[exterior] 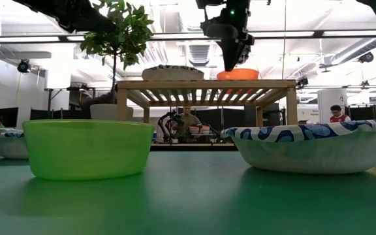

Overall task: Place and stack bowls onto a shelf
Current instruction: Put the orange bowl on the shelf, then stack the green bowl on top of the orange bowl

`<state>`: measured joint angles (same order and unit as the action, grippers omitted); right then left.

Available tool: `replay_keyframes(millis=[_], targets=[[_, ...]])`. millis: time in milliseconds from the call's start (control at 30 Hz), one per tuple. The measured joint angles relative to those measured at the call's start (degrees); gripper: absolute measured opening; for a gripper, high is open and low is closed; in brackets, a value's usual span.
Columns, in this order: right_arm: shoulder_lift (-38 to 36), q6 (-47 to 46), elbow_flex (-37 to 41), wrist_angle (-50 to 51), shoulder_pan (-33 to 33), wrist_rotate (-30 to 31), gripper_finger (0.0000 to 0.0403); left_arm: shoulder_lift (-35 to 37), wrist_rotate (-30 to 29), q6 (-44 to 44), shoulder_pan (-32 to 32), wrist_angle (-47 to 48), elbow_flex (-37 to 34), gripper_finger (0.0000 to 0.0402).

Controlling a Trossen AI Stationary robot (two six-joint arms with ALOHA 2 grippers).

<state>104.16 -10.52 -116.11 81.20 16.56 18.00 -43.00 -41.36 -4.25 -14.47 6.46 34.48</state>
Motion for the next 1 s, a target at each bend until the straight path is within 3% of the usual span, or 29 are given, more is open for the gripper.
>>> replay_keyframes(millis=[200,433,700,1000], targets=[[-0.24,-0.09,-0.18,0.05,-0.05,-0.03,0.0113,0.00,0.00,0.00,0.00,0.00,0.09,0.0039],[-3.72,-3.04,-2.67,0.54,-3.57,-0.42,0.0116,0.00,0.00,0.00,-0.01,-0.02,0.11,0.0039],[-5.90,-4.96,-2.66,-3.19,-14.46,-0.44,0.0118,0.00,0.00,0.00,-0.01,-0.33,0.13,0.0039],[-1.92,-0.51,-1.66,-14.88,-27.77,-0.48,0.0118,0.00,0.00,0.01,0.01,-0.67,0.15,0.0039]])
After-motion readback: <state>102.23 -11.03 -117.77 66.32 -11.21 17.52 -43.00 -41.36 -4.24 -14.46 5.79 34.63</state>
